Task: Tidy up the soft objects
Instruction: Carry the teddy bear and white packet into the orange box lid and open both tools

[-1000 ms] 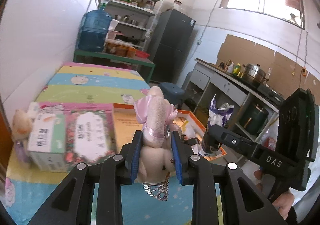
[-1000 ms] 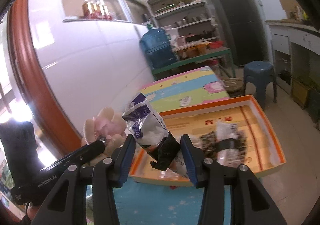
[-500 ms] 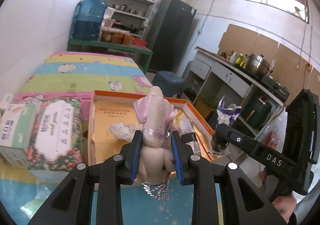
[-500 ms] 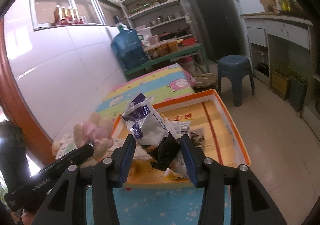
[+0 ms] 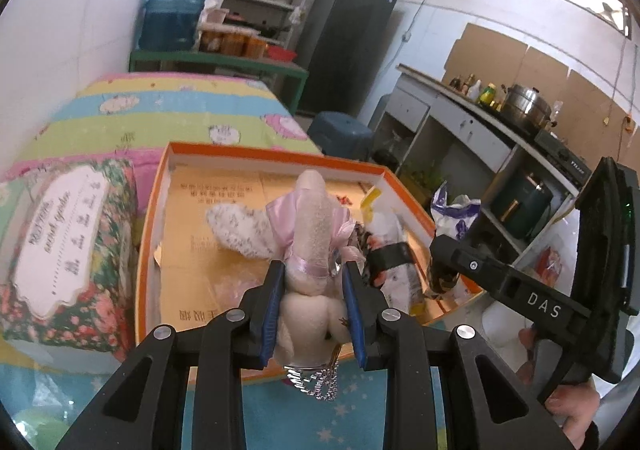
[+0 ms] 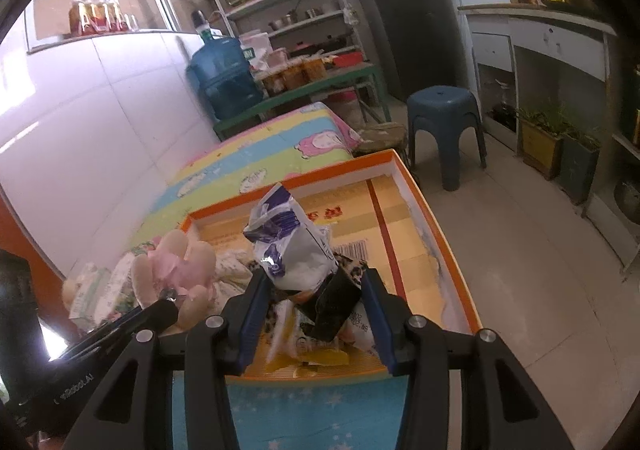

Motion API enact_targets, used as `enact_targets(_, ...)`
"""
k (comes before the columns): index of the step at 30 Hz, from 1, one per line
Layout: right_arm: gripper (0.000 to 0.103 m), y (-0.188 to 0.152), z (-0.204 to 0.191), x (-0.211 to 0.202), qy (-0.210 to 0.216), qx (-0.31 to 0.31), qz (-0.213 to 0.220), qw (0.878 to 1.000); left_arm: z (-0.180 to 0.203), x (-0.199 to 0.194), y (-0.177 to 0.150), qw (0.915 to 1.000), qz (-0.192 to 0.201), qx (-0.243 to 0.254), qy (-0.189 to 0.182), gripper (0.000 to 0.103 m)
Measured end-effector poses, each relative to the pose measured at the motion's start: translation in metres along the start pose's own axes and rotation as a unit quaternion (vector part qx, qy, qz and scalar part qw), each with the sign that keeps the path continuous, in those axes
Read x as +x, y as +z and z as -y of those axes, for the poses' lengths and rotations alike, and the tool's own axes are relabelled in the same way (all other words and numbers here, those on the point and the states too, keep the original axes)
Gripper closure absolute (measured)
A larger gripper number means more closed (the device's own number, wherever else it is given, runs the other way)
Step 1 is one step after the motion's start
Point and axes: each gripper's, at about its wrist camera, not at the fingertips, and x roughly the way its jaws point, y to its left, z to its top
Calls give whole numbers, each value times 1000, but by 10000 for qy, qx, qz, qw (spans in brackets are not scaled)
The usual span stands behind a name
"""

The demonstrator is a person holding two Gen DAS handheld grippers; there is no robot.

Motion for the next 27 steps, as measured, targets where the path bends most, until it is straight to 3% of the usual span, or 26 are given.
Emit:
enact_targets(6, 54, -1, -5, 4, -41, -111, -2, 9999, -5, 5, -2, 9999, 60, -32, -83, 69)
enact_targets(9, 44, -4, -3, 10, 92, 55, -124, 9999, -11, 3, -6, 9993, 115, -235, -277, 63)
enact_targets(10, 41, -5, -3, 11, 93, 77, -135, 9998, -12, 2, -6, 9991, 123, -270, -292, 58)
enact_targets(13, 41, -5, -2, 9, 151, 113, -88, 9998, -12, -4, -7, 9991, 244, -239, -252, 31)
enact_targets(27, 40, -6, -15, -13, 318, 84, 159, 9993, -8, -46, -11, 9966, 790, -154, -201, 29)
